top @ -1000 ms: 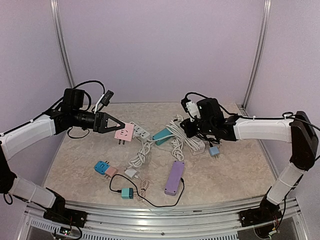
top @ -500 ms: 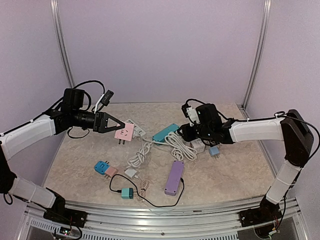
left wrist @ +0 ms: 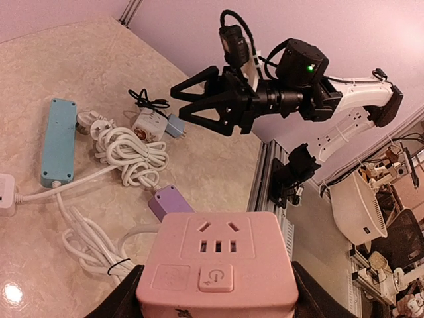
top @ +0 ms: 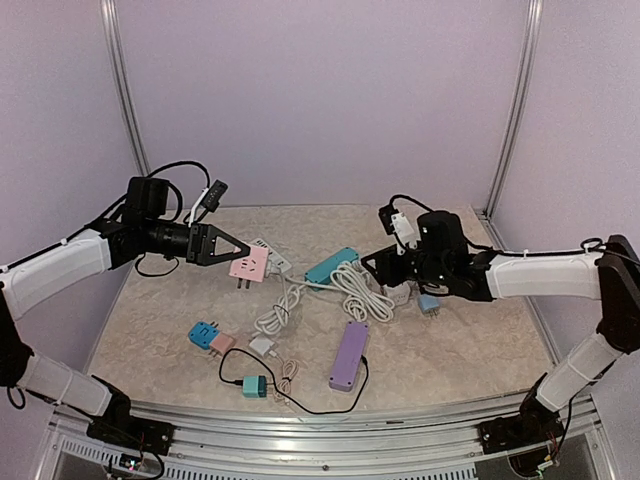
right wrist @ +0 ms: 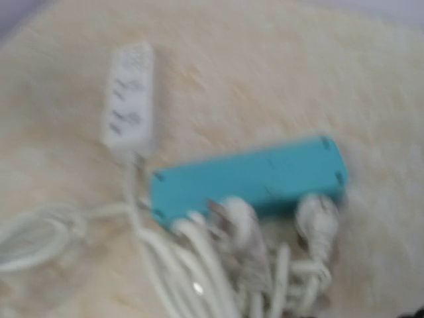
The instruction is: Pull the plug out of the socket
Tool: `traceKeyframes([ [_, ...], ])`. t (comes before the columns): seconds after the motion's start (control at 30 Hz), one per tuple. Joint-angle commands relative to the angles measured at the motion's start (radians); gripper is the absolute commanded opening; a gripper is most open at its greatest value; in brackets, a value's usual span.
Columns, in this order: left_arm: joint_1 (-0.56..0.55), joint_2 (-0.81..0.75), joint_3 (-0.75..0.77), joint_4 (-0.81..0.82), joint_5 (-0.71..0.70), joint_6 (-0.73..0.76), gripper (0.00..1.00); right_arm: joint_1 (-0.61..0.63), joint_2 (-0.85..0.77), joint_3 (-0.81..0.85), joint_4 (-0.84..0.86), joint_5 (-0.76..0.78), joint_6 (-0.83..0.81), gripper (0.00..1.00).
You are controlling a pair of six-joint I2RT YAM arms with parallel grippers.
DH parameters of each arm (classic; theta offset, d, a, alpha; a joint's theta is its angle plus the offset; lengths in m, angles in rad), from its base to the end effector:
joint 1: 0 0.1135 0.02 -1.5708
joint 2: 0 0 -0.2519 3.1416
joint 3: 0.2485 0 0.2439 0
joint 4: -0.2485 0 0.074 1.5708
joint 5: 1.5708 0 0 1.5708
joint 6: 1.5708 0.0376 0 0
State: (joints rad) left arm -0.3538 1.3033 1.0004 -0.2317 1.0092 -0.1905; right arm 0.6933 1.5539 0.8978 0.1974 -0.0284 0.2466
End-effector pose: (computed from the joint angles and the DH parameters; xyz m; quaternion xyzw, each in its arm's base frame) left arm 0.2496 -0.1261 0.2953 0.3007 0.7384 -0.5211 0.3047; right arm 0.2606 0.2179 0.2193 -0.1954 0.8265 0.2498 0.4651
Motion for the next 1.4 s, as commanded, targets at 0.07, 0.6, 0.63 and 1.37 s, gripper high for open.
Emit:
traceKeyframes([
  [0.07, -0.003, 0.014, 0.007, 0.074, 0.070, -0.021, 0.00, 0.076, -0.168, -0.050, 0.146, -0.098, -0.105, 0.55],
  [0.6, -0.082, 0.044, 0.032, 0.021, 0.127, 0.015, 0.00, 0.413, -0.048, 0.165, 0.026, 0.055, -0.358, 0.55],
  [0.63, -0.082, 0.042, 0.033, 0.020, 0.127, 0.015, 0.00, 0.424, -0.037, 0.170, 0.022, 0.055, -0.363, 0.55],
  [1.37, -0.091, 0.046, 0.037, 0.013, 0.123, 0.016, 0.00, 0.470, 0.102, 0.245, -0.044, 0.169, -0.417, 0.51],
])
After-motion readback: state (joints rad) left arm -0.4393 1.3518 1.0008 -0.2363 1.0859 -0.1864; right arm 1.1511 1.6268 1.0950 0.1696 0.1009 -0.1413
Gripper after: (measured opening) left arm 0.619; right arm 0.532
